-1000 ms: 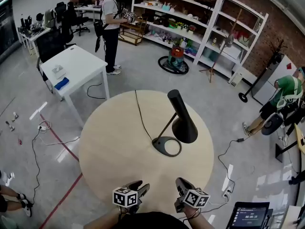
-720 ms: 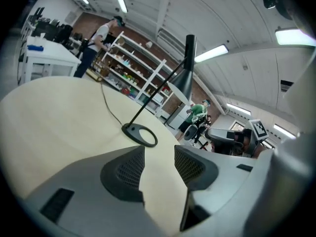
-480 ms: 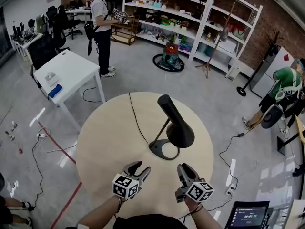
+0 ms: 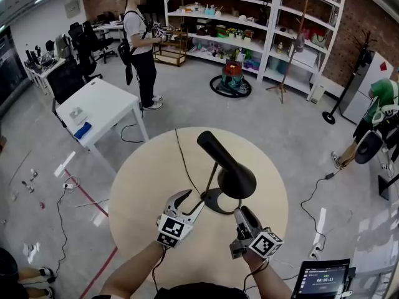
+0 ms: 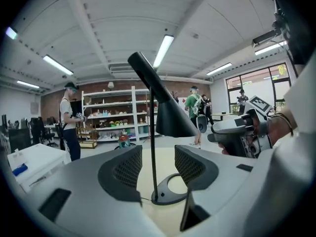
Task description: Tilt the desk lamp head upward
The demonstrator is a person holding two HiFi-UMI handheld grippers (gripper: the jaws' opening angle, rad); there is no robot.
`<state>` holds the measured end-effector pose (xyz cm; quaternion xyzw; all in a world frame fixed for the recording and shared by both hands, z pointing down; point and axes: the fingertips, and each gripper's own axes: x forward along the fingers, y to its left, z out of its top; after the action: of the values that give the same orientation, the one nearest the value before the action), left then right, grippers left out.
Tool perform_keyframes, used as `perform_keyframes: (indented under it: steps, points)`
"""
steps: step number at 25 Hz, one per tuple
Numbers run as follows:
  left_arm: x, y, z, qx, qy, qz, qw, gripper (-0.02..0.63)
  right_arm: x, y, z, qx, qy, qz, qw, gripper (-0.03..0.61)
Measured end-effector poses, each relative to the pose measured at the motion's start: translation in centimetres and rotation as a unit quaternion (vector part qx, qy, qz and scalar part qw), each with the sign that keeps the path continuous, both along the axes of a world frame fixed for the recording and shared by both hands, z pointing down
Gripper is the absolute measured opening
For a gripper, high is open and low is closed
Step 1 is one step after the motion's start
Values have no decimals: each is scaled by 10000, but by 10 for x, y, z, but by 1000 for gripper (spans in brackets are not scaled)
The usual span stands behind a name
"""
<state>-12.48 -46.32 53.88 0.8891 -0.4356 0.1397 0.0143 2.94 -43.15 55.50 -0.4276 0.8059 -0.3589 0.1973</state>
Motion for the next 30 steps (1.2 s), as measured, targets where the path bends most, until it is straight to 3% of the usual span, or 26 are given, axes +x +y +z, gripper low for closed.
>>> perform_keyframes:
  steps: [8, 16, 23, 30]
  points:
    - [32, -38, -10, 105, -92, 144, 9998, 195, -4, -15, -7, -54, -1001, -226, 9947, 196]
    - [37, -48, -23, 224, 48, 262, 9994, 195, -8, -22, -20, 214, -1028, -255, 9941, 196]
    - [34, -69, -33, 210, 112, 175, 9996, 195, 4, -25, -7, -80, -1046, -14, 9945, 196]
    - [53, -86, -55, 425, 245, 228, 9985, 194, 14, -41, -2, -250, -1889, 333, 9811, 196]
